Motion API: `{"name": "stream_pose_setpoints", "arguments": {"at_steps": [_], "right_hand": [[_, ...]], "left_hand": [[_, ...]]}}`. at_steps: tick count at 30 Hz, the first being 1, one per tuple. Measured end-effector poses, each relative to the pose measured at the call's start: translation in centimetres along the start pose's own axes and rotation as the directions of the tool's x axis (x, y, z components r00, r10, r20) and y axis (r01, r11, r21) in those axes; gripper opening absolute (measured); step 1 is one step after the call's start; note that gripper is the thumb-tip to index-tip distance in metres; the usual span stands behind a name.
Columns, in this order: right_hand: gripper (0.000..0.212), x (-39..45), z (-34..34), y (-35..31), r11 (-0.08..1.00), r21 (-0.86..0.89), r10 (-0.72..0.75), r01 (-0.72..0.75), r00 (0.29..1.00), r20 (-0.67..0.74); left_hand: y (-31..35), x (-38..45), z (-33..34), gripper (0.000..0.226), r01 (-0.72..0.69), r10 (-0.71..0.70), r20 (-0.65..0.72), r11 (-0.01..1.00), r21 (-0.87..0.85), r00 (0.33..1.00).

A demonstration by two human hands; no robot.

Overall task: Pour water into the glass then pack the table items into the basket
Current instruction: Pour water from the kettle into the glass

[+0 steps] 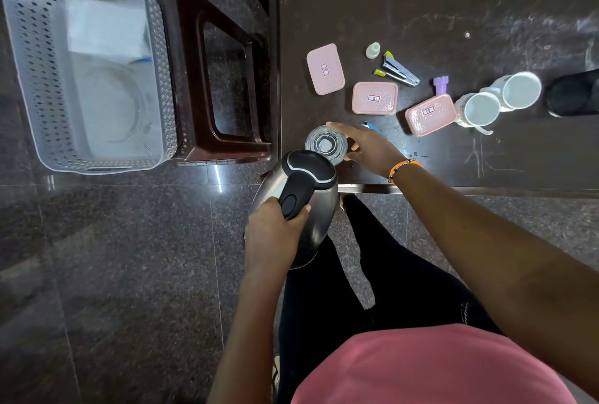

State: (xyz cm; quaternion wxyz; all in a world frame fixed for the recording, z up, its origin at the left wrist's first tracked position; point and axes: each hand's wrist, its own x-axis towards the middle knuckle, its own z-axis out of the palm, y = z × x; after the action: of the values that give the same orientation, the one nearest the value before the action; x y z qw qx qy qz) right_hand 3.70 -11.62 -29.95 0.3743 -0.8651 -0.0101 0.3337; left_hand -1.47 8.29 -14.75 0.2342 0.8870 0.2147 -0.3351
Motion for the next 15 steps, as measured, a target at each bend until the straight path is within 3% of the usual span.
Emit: {"name": "stream_pose_setpoints", "arguments": {"at_steps": [15], "right_hand": [[0.072,0.12,-0.09,0.04,1.0,-0.029,0.004,-0.004,1.0,0.01]], "left_hand": [[0.84,-0.01,-0.36,0.033,0.015,-0.016,0.006,0.999,0.044,1.0]]}}
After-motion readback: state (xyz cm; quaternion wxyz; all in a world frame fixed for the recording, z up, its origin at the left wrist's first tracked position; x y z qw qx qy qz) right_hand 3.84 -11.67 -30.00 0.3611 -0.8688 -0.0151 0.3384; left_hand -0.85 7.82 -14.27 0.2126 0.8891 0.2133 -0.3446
